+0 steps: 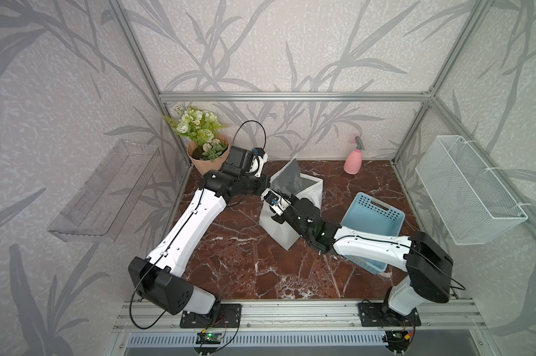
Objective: Place the ice pack in the delivery bag
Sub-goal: Tear off the adhesive seal from the delivery bag.
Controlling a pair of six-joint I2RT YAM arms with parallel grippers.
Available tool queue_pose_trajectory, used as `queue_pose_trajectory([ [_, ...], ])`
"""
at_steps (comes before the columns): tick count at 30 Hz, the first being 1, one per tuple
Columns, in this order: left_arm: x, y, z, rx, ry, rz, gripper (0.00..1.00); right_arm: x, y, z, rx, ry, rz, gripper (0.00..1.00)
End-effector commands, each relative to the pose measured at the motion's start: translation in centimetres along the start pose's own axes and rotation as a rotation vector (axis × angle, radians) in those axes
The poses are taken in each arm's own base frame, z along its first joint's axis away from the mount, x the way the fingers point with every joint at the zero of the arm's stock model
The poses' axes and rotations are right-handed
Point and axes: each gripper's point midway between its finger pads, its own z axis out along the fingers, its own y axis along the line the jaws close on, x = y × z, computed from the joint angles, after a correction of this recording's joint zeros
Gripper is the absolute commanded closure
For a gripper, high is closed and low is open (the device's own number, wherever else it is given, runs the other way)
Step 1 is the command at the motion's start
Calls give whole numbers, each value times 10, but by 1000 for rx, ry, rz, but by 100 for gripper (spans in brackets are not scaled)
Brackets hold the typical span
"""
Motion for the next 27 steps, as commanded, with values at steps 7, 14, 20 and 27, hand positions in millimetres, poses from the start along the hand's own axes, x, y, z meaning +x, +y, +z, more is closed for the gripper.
queue_pose_trajectory([
  [7,-3,-3,-2,26,-11,-8,100,2,5,5,-1,7,-33,78],
  [14,-2,-4,-2,30,-8,-12,100,-9,12,7,-13,-31,-43,81],
  [20,-1,-4,-1,33,-6,-12,100,-14,13,8,-8,-50,-44,81],
  [27,0,-4,-1,36,-3,-14,100,-20,11,8,10,-67,-40,82],
])
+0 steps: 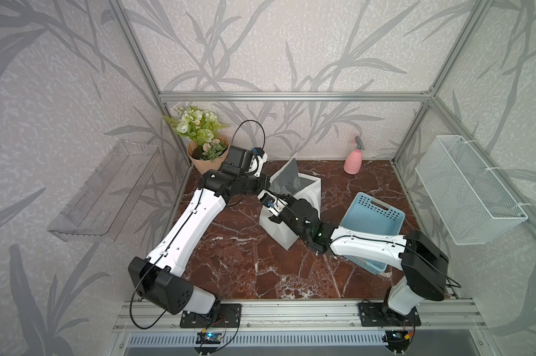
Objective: Place the ice pack in the delivery bag
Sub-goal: Tear off the adhesive seal from the delivery bag.
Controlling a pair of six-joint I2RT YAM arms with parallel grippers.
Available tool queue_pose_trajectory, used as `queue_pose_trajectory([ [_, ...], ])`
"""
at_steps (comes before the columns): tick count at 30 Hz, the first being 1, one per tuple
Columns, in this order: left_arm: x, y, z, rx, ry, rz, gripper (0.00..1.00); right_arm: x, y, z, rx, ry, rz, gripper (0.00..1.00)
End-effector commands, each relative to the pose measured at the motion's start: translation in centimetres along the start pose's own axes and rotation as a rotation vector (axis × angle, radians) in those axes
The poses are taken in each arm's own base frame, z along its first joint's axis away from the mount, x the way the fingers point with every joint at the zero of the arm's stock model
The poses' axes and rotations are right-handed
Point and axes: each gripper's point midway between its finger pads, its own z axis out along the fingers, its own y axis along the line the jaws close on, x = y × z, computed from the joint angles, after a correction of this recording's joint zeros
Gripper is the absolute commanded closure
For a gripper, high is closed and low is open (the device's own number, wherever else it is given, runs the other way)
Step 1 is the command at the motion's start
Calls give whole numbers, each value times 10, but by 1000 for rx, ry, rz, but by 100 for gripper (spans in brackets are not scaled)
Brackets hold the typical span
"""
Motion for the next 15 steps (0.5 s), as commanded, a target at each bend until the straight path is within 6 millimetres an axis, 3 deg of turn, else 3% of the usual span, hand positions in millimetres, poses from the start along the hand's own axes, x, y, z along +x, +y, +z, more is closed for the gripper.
queue_pose_trajectory([
  [1,0,-1,0,16,-5,-6,100,-9,1,5,15,-24,3,83],
  [15,3,-1,1,16,-1,-7,100,-13,-13,4,87,-34,5,87],
])
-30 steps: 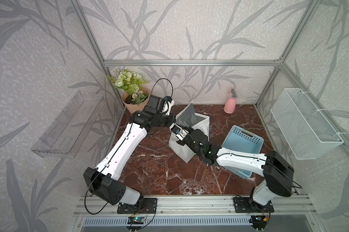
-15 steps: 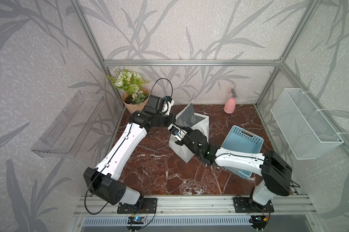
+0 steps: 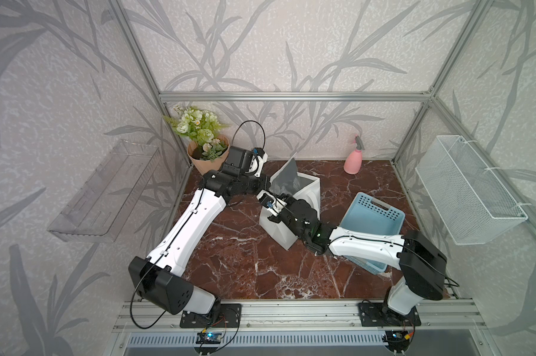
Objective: Place the ice pack in the delivery bag
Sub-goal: Tear off the adhesive seal from the delivery bag.
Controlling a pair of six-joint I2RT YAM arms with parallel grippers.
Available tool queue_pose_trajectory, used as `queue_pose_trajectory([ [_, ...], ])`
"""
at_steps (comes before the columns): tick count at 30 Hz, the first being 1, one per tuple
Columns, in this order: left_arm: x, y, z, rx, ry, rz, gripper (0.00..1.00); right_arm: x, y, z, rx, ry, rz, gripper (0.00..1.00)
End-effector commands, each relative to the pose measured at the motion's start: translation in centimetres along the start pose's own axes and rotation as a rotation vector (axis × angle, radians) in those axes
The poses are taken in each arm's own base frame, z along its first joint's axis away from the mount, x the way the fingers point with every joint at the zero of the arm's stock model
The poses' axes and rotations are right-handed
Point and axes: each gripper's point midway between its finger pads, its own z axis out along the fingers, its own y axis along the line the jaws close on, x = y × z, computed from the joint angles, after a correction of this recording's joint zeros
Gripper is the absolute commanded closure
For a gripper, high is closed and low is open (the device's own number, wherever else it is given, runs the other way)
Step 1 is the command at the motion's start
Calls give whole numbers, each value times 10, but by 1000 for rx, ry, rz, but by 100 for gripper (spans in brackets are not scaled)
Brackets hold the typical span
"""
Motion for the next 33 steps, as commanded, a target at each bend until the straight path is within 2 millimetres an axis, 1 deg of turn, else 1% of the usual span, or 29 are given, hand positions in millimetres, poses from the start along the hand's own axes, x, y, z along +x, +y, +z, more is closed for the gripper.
queue_pose_trajectory([
  [1,3,-1,-1,12,3,-8,100,-11,-11,2,60,-28,10,87],
  [3,4,-1,-2,11,5,-9,100,-11,-13,2,68,-29,10,87],
  [8,3,-1,-1,14,4,-10,100,-11,-9,1,47,-29,10,88],
  [11,4,-1,-1,14,6,-11,100,-11,-4,1,26,-32,4,93],
  [13,3,-1,-1,14,5,-11,100,-11,-2,1,16,-36,1,100],
  [17,2,-1,-3,14,0,-10,100,-11,0,0,14,-37,-5,100],
  [18,1,-1,-4,14,-4,-10,97,-10,0,0,15,-34,-6,100],
  [19,0,-2,-4,13,-8,-10,91,-10,0,-1,15,-32,-5,100],
  [20,-3,-2,-6,13,-14,-8,83,-11,-1,-1,17,-30,-3,100],
  [21,-5,-3,-8,14,-22,-6,73,-10,-2,0,21,-23,-5,100],
  [23,-11,-3,-11,7,-38,-5,60,-9,-8,0,41,-9,-2,100],
  [25,-16,-2,-16,-1,-57,-2,54,-8,-16,1,68,7,1,100],
  [27,-23,-3,-22,-9,-82,0,44,-6,-26,1,97,18,13,100],
  [31,-33,-3,-35,-23,-131,5,34,-3,-52,-1,139,40,64,100],
  [33,-37,-5,-40,-21,-156,7,32,-2,-67,-1,167,49,82,100],
])
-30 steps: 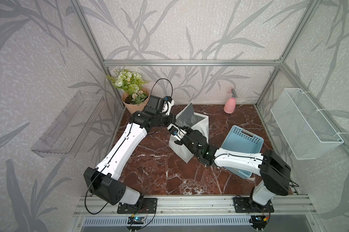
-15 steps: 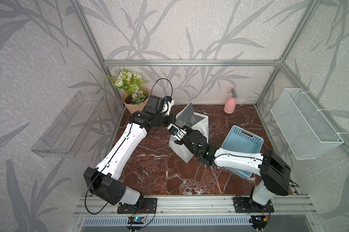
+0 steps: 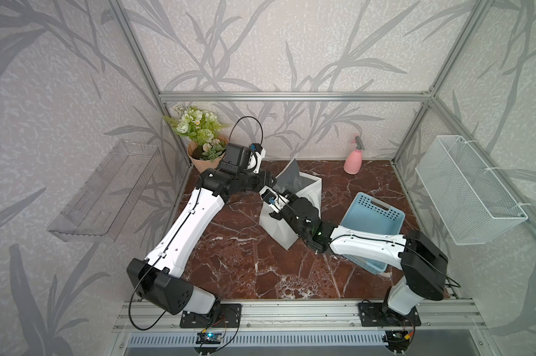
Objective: Place the ice pack in the delivery bag
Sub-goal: Tear off the adhesive seal from the delivery bag.
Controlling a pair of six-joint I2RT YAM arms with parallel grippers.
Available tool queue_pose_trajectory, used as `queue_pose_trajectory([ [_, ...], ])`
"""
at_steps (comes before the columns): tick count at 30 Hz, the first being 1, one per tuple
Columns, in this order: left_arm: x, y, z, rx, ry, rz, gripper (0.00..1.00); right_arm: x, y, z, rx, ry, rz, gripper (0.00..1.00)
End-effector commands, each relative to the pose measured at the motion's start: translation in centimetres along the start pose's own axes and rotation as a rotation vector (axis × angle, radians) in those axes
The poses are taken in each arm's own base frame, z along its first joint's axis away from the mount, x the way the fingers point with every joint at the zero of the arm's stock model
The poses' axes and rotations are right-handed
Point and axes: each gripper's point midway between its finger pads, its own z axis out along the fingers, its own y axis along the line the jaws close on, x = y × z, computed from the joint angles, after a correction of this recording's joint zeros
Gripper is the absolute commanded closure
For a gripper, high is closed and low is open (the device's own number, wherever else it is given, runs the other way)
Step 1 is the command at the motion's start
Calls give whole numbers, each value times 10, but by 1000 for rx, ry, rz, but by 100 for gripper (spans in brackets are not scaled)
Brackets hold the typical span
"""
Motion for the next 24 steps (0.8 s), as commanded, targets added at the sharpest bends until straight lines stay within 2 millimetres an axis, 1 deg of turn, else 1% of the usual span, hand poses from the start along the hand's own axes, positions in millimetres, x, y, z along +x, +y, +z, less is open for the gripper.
queue_pose_trajectory([
  [1,-19,-8,-29,8,-91,19,32,-5,-48,-1,106,32,73,100],
  [3,-20,-8,-30,9,-96,21,32,-7,-63,-1,127,38,101,100],
  [4,-19,-8,-30,8,-94,21,32,-9,-65,-2,125,38,109,100],
  [5,-18,-7,-29,7,-93,19,32,-2,-82,0,155,57,119,100],
  [8,-18,-9,-33,12,-102,23,32,10,-109,1,209,96,137,100],
  [10,-18,-8,-35,6,-107,26,32,24,-129,1,248,141,151,100],
  [15,-16,-6,-39,-3,-116,26,32,53,-191,-7,370,207,230,100],
  [18,-15,-5,-40,-6,-124,24,31,70,-220,-11,422,243,282,100],
  [22,-14,-3,-42,-16,-129,27,31,105,-266,-18,526,310,349,100],
  [24,-13,-3,-42,-21,-130,29,31,123,-284,-20,558,344,388,100],
])
